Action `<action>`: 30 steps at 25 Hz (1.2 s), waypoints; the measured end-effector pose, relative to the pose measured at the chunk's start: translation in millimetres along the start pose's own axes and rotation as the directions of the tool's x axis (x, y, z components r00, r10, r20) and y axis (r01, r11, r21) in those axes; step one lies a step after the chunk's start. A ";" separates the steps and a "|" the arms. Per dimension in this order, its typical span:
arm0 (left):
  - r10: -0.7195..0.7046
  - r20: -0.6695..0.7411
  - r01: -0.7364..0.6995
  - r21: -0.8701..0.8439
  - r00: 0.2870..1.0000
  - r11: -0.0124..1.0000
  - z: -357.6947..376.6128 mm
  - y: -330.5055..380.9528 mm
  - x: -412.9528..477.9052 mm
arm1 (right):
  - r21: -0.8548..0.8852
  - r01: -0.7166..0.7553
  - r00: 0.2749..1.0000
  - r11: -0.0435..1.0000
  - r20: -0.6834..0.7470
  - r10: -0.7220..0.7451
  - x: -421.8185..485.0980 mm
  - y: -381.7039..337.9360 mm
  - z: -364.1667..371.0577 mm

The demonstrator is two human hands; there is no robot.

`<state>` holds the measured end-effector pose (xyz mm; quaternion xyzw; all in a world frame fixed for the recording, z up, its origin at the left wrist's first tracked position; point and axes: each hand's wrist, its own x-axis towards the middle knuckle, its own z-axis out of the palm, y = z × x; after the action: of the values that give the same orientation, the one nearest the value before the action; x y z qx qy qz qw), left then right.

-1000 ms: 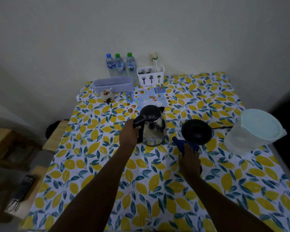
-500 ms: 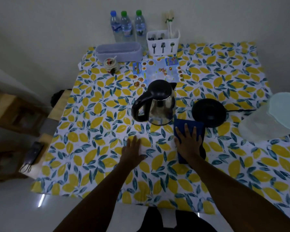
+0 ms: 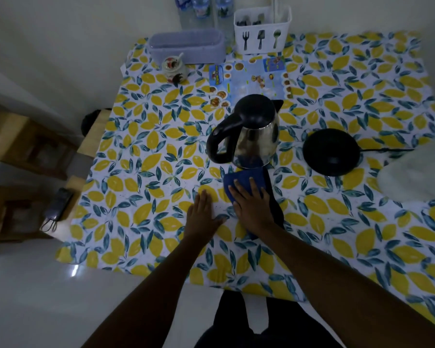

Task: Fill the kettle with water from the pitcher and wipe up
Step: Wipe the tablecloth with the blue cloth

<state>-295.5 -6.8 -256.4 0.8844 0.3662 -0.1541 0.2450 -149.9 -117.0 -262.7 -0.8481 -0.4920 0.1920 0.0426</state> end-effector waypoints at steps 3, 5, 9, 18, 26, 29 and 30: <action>0.028 0.011 -0.028 0.004 1.000 1.000 -0.4 -3.0 -9.6 | -0.059 0.083 0.995 0.995 -0.057 -0.087 -22.7 25.2 8.7; 0.038 0.025 -0.039 0.026 0.999 0.999 1.2 -5.9 -16.0 | -0.113 0.093 0.992 0.989 -0.080 -0.102 -42.9 44.2 14.6; 0.014 0.037 -0.017 0.068 0.999 0.998 14.1 -7.8 -20.8 | -0.018 -0.105 0.990 0.994 -0.099 0.103 -23.5 35.0 17.5; 0.079 -0.047 -0.076 0.066 0.996 0.995 35.1 -13.9 -52.1 | -0.099 0.221 0.974 0.970 -0.031 -0.225 -89.2 29.5 39.6; 0.170 -0.008 -0.169 0.065 0.985 0.983 41.5 7.8 -51.1 | 0.082 -0.392 0.919 0.917 -0.005 0.393 -6.2 96.8 -31.3; 0.186 -0.008 -0.185 0.071 0.982 0.980 45.4 15.7 -53.2 | 0.066 -0.398 0.916 0.915 -0.021 0.400 -26.6 88.6 -24.0; 0.190 -0.005 -0.189 0.078 0.982 0.979 47.3 17.2 -55.9 | 0.052 -0.375 0.926 0.926 -0.035 0.377 -46.0 81.8 -13.3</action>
<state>-325.7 -75.1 -265.0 0.9250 0.2754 -0.1386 0.2220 -98.4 -196.4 -258.7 -0.9295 -0.3151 0.1887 0.0345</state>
